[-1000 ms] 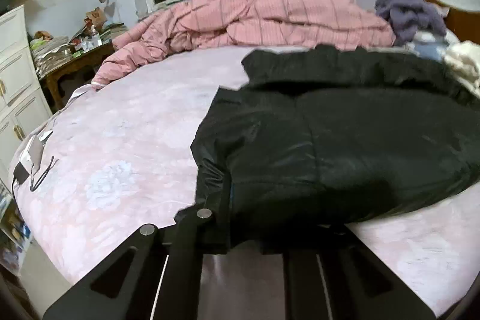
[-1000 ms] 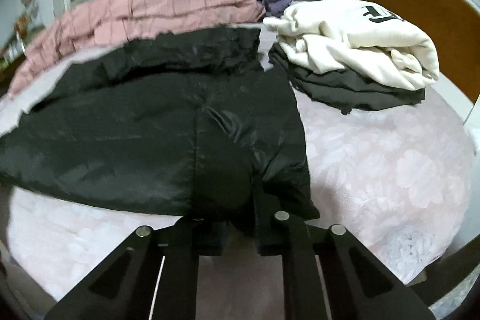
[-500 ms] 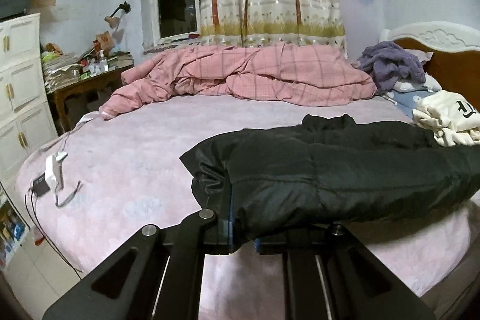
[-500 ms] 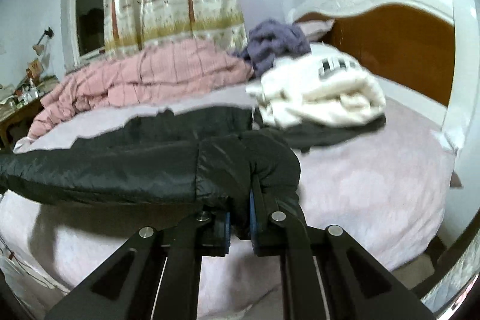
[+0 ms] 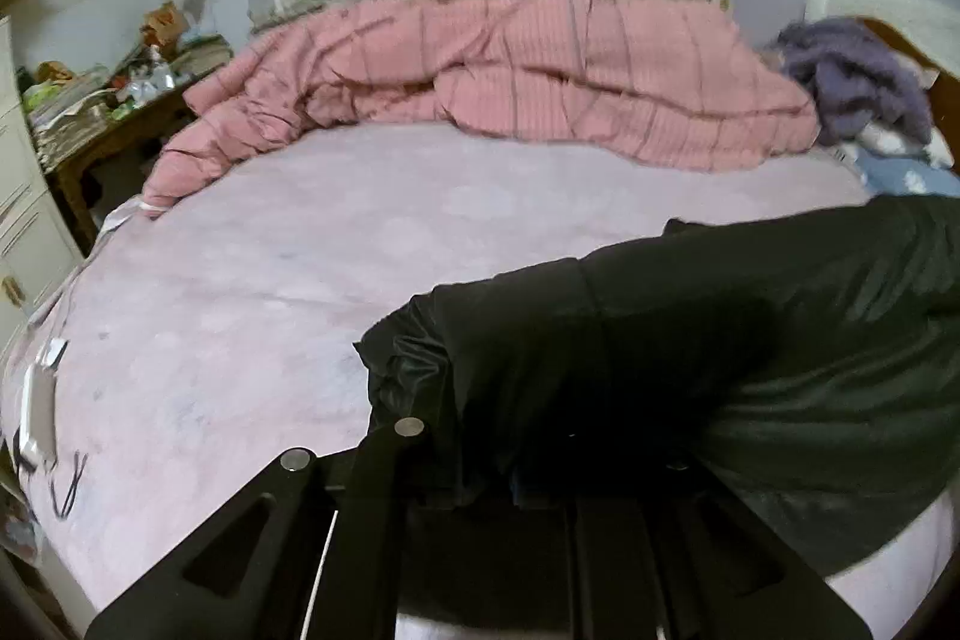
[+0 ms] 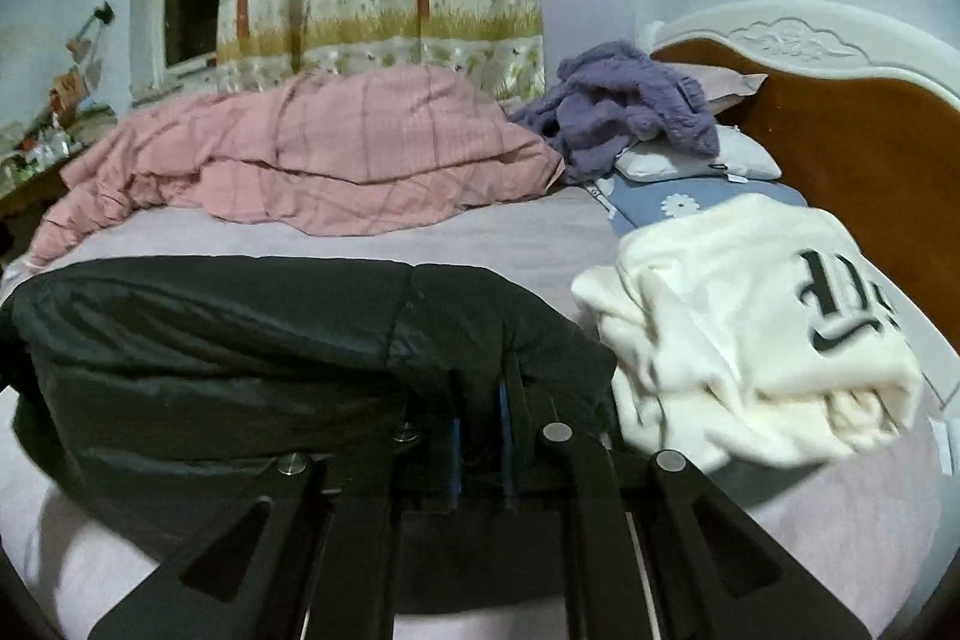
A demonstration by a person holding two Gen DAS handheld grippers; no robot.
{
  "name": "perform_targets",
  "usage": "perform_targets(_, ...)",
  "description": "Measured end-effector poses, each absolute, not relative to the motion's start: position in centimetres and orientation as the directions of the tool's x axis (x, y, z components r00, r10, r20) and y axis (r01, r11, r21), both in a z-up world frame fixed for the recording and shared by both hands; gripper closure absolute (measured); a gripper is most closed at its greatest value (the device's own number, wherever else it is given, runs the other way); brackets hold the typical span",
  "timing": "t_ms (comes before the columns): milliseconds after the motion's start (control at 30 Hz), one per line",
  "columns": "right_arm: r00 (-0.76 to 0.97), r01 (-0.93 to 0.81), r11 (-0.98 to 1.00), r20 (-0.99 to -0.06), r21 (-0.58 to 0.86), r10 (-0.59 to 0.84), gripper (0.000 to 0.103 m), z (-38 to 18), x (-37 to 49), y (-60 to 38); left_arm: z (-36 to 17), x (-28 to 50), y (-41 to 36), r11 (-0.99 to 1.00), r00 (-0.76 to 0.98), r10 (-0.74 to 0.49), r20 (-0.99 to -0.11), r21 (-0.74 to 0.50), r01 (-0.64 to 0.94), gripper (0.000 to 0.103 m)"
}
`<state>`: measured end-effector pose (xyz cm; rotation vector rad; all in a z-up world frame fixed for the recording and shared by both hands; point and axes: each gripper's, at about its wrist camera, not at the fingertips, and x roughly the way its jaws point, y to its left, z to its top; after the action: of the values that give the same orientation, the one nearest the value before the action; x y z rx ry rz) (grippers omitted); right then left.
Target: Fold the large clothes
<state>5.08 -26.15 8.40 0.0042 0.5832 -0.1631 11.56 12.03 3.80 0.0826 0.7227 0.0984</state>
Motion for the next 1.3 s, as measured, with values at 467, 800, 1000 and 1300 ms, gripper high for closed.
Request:
perform_targets(467,0.778,0.252,0.968,-0.594,-0.001,-0.203,0.059,2.7,15.6,-28.2,0.6,17.1,11.3,0.959,0.788,0.242,-0.566,0.261,-0.107,0.034)
perform_targets(800,0.94,0.227,0.953,-0.303,0.203,-0.159,0.0,6.5,10.0,-30.4,6.3,11.0,10.9,0.992,0.923,0.083,-0.377,0.118,-0.041,0.013)
perform_targets(1000,0.846,-0.044,0.965,-0.504,0.257,0.173,0.0,4.6,13.7,-29.3,4.2,13.6,7.5,0.963,0.886,0.111,-0.451,0.269,0.016,0.013)
perform_targets(1300,0.674,0.052,0.972,-0.726,0.23,0.136,0.001,-1.9,20.8,-30.9,-2.9,20.1,10.7,0.988,0.769,0.136,-0.624,0.146,-0.056,0.011)
